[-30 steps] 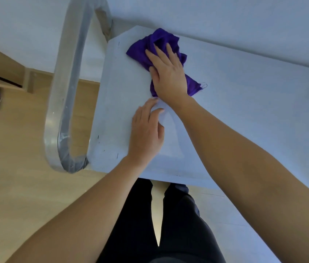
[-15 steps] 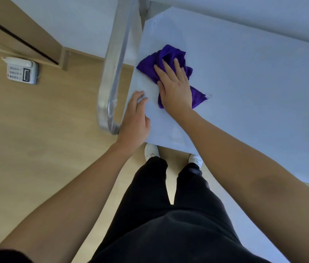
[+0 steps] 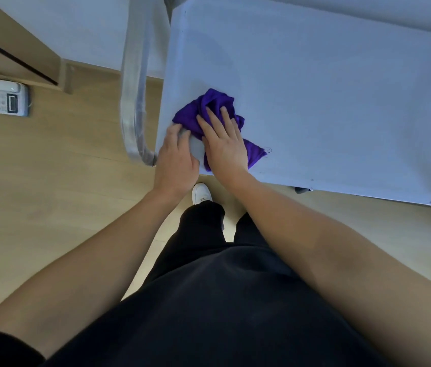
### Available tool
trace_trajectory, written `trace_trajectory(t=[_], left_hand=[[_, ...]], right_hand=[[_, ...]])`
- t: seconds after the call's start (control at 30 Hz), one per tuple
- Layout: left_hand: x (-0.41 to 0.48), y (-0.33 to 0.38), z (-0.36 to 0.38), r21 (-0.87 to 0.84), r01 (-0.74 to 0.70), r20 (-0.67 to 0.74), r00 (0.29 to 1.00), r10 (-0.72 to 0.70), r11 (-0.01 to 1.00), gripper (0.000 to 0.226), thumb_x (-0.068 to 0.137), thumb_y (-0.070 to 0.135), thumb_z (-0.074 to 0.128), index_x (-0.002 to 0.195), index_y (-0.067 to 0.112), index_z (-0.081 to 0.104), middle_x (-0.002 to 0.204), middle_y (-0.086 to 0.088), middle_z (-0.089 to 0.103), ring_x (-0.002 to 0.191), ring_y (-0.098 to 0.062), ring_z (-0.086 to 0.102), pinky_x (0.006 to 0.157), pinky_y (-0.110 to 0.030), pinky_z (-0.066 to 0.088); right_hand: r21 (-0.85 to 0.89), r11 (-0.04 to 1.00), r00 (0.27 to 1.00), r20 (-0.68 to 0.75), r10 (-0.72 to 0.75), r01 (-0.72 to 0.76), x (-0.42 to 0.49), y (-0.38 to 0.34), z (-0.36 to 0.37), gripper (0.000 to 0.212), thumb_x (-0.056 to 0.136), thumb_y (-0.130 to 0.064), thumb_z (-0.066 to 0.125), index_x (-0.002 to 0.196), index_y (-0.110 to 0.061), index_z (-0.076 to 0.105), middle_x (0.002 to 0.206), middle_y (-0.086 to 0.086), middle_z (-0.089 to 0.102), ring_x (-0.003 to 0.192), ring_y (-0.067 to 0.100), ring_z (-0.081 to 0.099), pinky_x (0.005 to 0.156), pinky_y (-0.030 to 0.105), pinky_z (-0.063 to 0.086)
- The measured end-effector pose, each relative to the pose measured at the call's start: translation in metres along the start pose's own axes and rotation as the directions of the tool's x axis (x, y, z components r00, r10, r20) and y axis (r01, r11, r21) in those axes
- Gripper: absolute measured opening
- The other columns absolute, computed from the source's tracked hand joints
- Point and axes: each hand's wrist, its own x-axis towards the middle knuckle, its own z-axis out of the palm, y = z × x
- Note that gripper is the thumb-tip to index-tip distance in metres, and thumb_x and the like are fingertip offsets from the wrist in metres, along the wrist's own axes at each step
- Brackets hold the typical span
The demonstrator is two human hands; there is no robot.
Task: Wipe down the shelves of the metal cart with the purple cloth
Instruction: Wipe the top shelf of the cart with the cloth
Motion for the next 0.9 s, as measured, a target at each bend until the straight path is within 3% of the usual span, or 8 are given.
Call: trace_trajectory(t=[0.2, 0.37, 0.53, 0.73, 0.9], left_hand=[[-0.007, 0.029, 0.023, 0.116, -0.075, 0.052, 0.996, 0.069, 0.990, 0.059, 0.085, 0.009, 0.056, 0.142, 0.005, 0.040, 0.151, -0.015, 0.032, 0.142, -0.029, 0.032, 0.113, -0.043, 0.035], [-0.003, 0.066, 0.042, 0.274, -0.147, 0.148, 0.983, 0.109, 0.951, 0.050, 0.085, 0.016, 0.053, 0.134, 0.007, 0.049, 0.149, -0.020, 0.037, 0.142, -0.039, 0.029, 0.112, -0.059, 0.029], [0.005, 0.107, 0.067, 0.276, -0.366, 0.198, 0.926, 0.320, 0.889, 0.040, 0.082, 0.013, 0.056, 0.121, 0.008, 0.058, 0.142, -0.021, 0.046, 0.135, -0.039, 0.041, 0.104, -0.049, 0.040], [0.007, 0.158, 0.098, 0.277, -0.467, 0.239, 0.880, 0.411, 0.840, 0.039, 0.080, 0.015, 0.049, 0.118, 0.010, 0.059, 0.139, -0.019, 0.049, 0.133, -0.039, 0.043, 0.101, -0.048, 0.042], [-0.001, 0.190, 0.116, 0.277, -0.483, 0.223, 0.873, 0.433, 0.831, 0.044, 0.080, 0.018, 0.038, 0.118, 0.009, 0.059, 0.137, -0.021, 0.050, 0.132, -0.039, 0.044, 0.100, -0.048, 0.043]], right_hand=[[-0.013, 0.997, 0.997, 0.019, 0.079, -0.079, -0.016, 0.033, -0.013, 0.060, 0.089, -0.012, 0.062, 0.144, -0.021, 0.042, 0.152, 0.001, 0.038, 0.145, 0.030, 0.025, 0.119, 0.043, 0.019], [-0.023, 0.982, 0.982, 0.007, 0.190, -0.190, -0.036, 0.082, -0.028, 0.047, 0.098, -0.018, 0.048, 0.144, -0.023, 0.041, 0.153, 0.000, 0.037, 0.146, 0.029, 0.024, 0.120, 0.043, 0.019], [-0.026, 0.960, 0.960, 0.002, 0.281, -0.280, -0.058, 0.133, -0.045, 0.045, 0.101, -0.020, 0.041, 0.145, -0.024, 0.039, 0.154, -0.001, 0.035, 0.146, 0.029, 0.021, 0.120, 0.042, 0.016], [-0.014, 0.932, 0.932, -0.018, 0.363, -0.363, -0.083, 0.194, -0.064, 0.044, 0.101, -0.020, 0.041, 0.145, -0.023, 0.040, 0.155, -0.001, 0.034, 0.147, 0.029, 0.021, 0.120, 0.040, 0.013], [0.005, 0.905, 0.901, -0.087, 0.424, -0.426, -0.105, 0.249, -0.080, 0.041, 0.100, -0.018, 0.043, 0.141, -0.021, 0.046, 0.152, 0.003, 0.039, 0.145, 0.031, 0.026, 0.119, 0.043, 0.020]])
